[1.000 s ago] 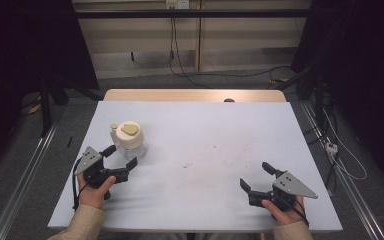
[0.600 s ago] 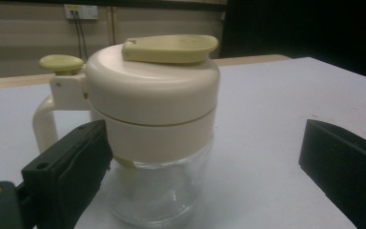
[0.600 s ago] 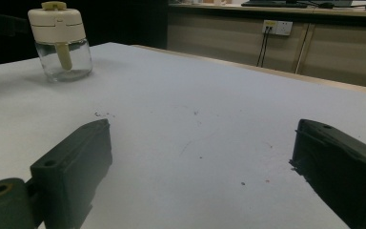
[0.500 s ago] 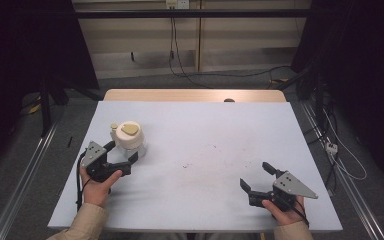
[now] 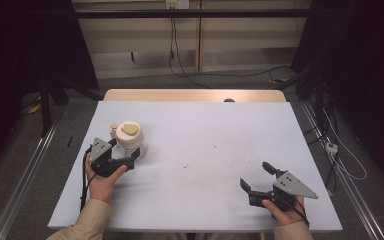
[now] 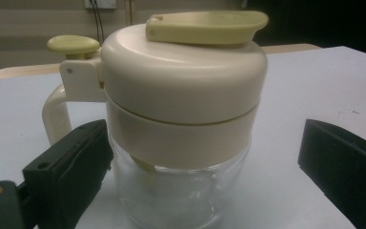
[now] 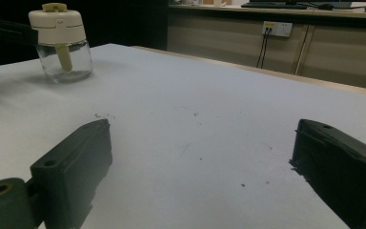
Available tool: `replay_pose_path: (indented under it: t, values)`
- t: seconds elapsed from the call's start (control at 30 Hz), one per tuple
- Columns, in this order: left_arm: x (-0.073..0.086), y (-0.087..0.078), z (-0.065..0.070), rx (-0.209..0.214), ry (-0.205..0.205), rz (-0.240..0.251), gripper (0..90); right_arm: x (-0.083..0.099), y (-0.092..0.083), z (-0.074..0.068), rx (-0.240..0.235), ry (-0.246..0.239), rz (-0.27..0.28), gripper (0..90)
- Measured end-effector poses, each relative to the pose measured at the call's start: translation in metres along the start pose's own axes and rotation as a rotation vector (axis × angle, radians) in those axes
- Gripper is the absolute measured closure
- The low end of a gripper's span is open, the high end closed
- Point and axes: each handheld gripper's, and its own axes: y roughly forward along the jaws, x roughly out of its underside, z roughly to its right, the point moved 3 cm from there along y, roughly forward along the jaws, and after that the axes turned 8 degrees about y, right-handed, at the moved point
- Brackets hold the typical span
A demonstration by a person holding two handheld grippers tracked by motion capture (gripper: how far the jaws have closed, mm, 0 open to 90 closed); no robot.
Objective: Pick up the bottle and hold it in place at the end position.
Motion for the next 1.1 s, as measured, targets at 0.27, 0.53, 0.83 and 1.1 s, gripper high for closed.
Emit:
replay_pose_path:
  t: [0.27,0.53,0.83,1.1]
  values:
    - [0.002,0.011,-0.002,-0.028,-0.019,-0.007,3.4,0.000,0.000,0.000,-0.003,-0.004,0.000,6.0]
    - [0.000,0.021,-0.004,-0.040,-0.010,-0.008,2.6,-0.001,0.000,0.000,-0.014,-0.002,0.004,5.6]
    - [-0.002,0.031,-0.004,-0.063,-0.023,-0.001,2.6,-0.001,-0.001,0.002,-0.010,0.003,0.005,5.7]
    - [-0.003,0.038,-0.003,-0.080,-0.017,-0.003,2.1,-0.001,-0.002,0.004,-0.009,0.006,0.010,5.7]
